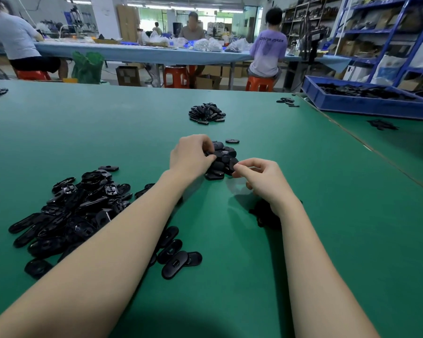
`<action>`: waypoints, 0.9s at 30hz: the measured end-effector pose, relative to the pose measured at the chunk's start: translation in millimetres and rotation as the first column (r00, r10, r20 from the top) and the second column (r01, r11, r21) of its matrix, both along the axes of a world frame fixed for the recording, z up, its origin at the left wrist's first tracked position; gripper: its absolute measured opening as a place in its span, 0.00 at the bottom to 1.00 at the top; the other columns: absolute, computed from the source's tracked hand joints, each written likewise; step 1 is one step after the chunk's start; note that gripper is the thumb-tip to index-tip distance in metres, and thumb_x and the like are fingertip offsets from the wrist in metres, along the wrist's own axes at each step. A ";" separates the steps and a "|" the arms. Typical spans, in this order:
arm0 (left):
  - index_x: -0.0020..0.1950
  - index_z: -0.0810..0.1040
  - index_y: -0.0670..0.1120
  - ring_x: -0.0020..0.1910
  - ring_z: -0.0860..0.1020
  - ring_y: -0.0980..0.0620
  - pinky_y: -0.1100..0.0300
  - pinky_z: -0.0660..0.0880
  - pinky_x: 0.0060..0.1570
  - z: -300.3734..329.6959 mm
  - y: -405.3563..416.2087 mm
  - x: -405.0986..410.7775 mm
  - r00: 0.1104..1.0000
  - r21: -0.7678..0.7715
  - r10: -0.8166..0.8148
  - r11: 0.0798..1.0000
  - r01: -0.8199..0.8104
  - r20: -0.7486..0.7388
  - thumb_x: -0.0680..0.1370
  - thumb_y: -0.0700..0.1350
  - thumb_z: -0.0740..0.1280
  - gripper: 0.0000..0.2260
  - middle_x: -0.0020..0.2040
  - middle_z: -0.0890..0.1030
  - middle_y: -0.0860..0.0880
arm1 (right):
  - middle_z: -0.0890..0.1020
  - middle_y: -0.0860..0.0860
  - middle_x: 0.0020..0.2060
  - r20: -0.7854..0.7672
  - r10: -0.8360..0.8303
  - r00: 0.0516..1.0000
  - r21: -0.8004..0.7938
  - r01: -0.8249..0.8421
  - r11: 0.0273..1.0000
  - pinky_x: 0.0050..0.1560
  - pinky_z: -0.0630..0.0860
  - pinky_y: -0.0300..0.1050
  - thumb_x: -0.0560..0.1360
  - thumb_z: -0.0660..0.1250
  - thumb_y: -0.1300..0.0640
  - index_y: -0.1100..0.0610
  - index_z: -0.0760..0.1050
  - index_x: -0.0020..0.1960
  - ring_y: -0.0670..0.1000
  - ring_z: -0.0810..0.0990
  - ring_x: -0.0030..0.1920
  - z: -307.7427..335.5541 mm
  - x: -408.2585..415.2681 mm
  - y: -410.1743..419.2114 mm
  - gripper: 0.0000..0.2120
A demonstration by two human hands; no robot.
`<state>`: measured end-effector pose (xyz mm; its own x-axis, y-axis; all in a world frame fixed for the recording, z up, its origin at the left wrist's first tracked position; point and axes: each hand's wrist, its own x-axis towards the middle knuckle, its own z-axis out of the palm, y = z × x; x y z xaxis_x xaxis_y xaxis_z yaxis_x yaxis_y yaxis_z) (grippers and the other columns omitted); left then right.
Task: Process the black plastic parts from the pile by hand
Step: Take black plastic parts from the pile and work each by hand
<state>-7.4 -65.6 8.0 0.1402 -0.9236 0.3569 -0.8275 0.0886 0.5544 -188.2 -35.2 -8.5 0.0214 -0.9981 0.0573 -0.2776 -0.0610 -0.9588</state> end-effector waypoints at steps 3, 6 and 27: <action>0.48 0.82 0.54 0.53 0.79 0.50 0.59 0.70 0.47 -5.3 -2.7 1.5 1.000 0.045 0.019 0.999 -0.019 0.019 0.74 0.48 0.72 0.05 0.52 0.83 0.55 | 0.87 0.44 0.39 0.013 0.003 1.000 -0.012 -0.003 1.000 0.44 0.73 0.41 0.77 0.71 0.53 0.50 0.83 0.41 0.39 0.75 0.33 1.1 -0.1 -1.0 0.06; 0.49 0.83 0.54 0.49 0.80 0.50 0.56 0.76 0.51 -4.0 6.9 9.4 0.999 0.011 0.004 1.000 -0.004 -0.035 0.75 0.48 0.71 0.05 0.52 0.83 0.55 | 0.87 0.44 0.39 -0.016 0.012 1.000 -0.010 -0.012 1.000 0.45 0.72 0.41 0.77 0.71 0.52 0.50 0.83 0.43 0.38 0.75 0.32 1.2 -1.6 -1.7 0.05; 0.47 0.84 0.52 0.45 0.82 0.57 0.63 0.74 0.47 -2.9 52.2 41.4 0.941 0.042 -0.079 0.994 0.098 -0.328 0.78 0.50 0.70 0.04 0.44 0.85 0.56 | 0.85 0.42 0.46 -0.638 0.210 0.740 0.020 -0.257 0.966 0.54 0.78 0.44 0.72 0.73 0.50 0.45 0.84 0.44 0.48 0.82 0.52 7.4 74.3 20.0 0.02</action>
